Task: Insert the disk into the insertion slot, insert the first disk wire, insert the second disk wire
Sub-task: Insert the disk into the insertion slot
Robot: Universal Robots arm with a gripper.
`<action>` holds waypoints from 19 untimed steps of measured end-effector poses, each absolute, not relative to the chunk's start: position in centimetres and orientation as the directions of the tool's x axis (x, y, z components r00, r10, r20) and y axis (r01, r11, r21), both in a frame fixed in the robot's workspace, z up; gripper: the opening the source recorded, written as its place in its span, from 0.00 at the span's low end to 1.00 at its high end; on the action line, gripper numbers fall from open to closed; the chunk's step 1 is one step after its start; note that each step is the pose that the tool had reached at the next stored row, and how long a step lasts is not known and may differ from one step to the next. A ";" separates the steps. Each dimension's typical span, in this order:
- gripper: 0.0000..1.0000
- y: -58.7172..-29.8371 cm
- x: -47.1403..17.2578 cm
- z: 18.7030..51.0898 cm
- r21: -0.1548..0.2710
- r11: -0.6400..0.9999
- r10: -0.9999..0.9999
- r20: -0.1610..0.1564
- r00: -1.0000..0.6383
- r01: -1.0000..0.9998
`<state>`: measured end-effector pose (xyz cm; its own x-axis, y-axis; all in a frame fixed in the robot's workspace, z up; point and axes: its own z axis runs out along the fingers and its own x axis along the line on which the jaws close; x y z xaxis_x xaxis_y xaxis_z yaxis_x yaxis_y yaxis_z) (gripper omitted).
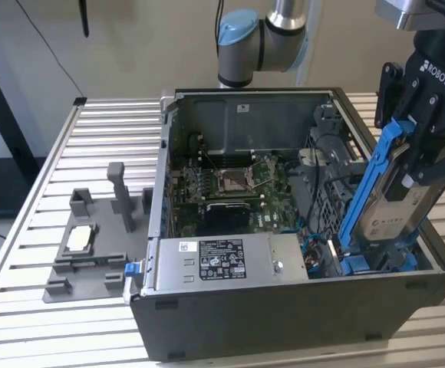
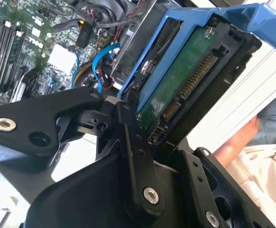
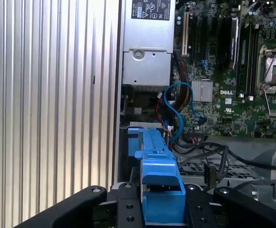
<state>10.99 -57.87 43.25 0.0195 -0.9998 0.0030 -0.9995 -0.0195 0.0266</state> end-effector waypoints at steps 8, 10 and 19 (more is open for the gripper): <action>0.33 -57.6 11.1 42.5 0.027 -0.020 -1.000 -0.001 0.019 -0.999; 0.33 -57.4 11.2 42.3 0.027 -0.020 -1.000 -0.001 0.020 -0.999; 0.33 -57.3 11.2 41.4 0.026 -0.020 -1.000 -0.005 0.020 -0.999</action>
